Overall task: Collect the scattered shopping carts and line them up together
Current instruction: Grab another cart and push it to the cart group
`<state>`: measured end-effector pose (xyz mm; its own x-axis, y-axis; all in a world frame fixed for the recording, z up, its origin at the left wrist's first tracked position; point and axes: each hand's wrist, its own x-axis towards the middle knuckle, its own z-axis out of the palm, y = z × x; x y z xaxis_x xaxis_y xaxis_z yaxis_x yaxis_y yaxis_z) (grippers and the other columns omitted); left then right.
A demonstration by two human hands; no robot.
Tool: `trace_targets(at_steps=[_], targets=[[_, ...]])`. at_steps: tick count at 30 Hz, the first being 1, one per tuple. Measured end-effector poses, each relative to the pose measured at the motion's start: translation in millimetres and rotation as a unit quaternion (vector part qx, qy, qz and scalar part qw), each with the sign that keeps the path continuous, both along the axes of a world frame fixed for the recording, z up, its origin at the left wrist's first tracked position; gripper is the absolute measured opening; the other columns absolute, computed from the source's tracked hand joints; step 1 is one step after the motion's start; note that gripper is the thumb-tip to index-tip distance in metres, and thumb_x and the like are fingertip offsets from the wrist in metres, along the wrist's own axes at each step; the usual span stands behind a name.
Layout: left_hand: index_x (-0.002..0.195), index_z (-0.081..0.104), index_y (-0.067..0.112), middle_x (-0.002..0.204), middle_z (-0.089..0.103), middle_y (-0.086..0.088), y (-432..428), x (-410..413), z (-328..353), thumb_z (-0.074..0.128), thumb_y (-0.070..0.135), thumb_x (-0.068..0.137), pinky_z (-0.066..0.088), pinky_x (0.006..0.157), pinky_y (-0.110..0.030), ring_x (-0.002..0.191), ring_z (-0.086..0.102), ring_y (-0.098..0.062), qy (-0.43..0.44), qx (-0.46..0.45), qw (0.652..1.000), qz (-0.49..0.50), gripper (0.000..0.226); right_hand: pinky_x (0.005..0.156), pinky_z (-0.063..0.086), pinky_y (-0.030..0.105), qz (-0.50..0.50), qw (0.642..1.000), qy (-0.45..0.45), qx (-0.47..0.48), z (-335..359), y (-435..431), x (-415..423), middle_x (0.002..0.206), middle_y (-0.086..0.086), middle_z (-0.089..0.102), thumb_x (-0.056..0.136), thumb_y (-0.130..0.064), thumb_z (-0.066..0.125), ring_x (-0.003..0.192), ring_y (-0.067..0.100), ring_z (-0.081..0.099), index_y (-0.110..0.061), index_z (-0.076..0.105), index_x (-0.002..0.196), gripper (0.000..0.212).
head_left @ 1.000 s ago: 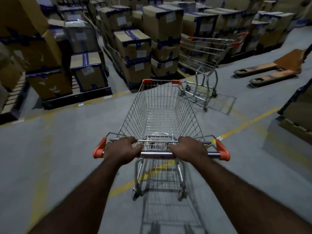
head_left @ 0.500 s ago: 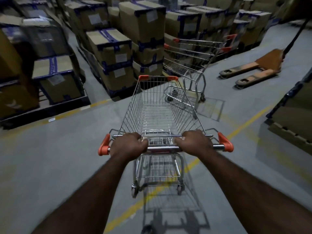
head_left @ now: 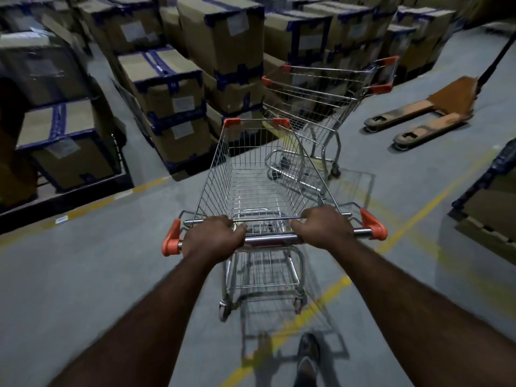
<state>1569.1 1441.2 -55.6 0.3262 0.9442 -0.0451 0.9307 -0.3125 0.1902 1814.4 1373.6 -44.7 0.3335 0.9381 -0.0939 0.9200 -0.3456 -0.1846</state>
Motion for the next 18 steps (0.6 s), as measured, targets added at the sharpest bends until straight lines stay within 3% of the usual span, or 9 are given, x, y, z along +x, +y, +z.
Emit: trace_targets(at_steps=[3, 8, 11, 13, 18], targets=[[0.113, 0.067, 0.027, 0.115, 0.067, 0.0, 34.0, 32.8, 0.9, 0.034, 0.068, 0.09, 0.04, 0.07, -0.033, 0.101, 0.062, -0.023, -0.004, 0.004, 1.0, 0.013, 0.057, 0.074, 0.047, 0.035, 0.02, 1.0, 0.007, 0.0, -0.3, 41.4, 34.2, 0.097, 0.011, 0.069, 0.077, -0.07, 0.041, 0.097, 0.032, 0.064, -0.018, 0.074, 0.096, 0.064], [0.093, 0.065, 0.028, 0.095, 0.066, 0.005, 89.9, 88.8, -1.9, 0.031, 0.073, 0.085, 0.048, 0.07, -0.031, 0.084, 0.06, -0.017, -0.02, 0.002, 0.999, 0.042, 0.056, 0.078, 0.05, 0.037, 0.042, 0.999, 0.002, 0.008, 1.8, 107.4, 92.8, 0.104, 0.014, 0.067, 0.08, -0.069, 0.037, 0.1, 0.033, 0.065, -0.016, 0.074, 0.103, 0.068], [0.111, 0.068, 0.029, 0.111, 0.068, 0.003, 119.2, 118.4, -5.9, 0.031, 0.075, 0.084, 0.052, 0.078, -0.035, 0.099, 0.064, -0.021, -0.03, 0.005, 0.998, 0.058, 0.065, 0.073, 0.052, 0.033, 0.065, 0.998, 0.01, 0.008, -0.3, 142.0, 125.1, 0.091, 0.006, 0.066, 0.081, -0.068, 0.038, 0.089, 0.027, 0.066, -0.017, 0.072, 0.09, 0.062], [0.121, 0.066, 0.029, 0.122, 0.067, 0.002, 139.7, 137.9, -6.6, 0.032, 0.074, 0.085, 0.05, 0.078, -0.035, 0.106, 0.063, -0.022, -0.022, 0.006, 0.998, 0.066, 0.067, 0.07, 0.049, 0.033, 0.065, 0.998, 0.004, 0.002, -0.7, 166.9, 145.5, 0.094, 0.007, 0.066, 0.082, -0.07, 0.04, 0.089, 0.026, 0.064, -0.018, 0.072, 0.094, 0.062], [0.115, 0.067, 0.028, 0.115, 0.068, 0.001, 190.2, 178.9, -9.1, 0.031, 0.073, 0.084, 0.05, 0.075, -0.034, 0.098, 0.064, -0.022, -0.025, 0.004, 0.996, 0.086, 0.066, 0.068, 0.043, 0.033, 0.085, 0.996, 0.0, 0.015, -1.6, 227.3, 188.2, 0.097, 0.005, 0.068, 0.085, -0.068, 0.044, 0.084, 0.023, 0.058, -0.019, 0.074, 0.097, 0.059]])
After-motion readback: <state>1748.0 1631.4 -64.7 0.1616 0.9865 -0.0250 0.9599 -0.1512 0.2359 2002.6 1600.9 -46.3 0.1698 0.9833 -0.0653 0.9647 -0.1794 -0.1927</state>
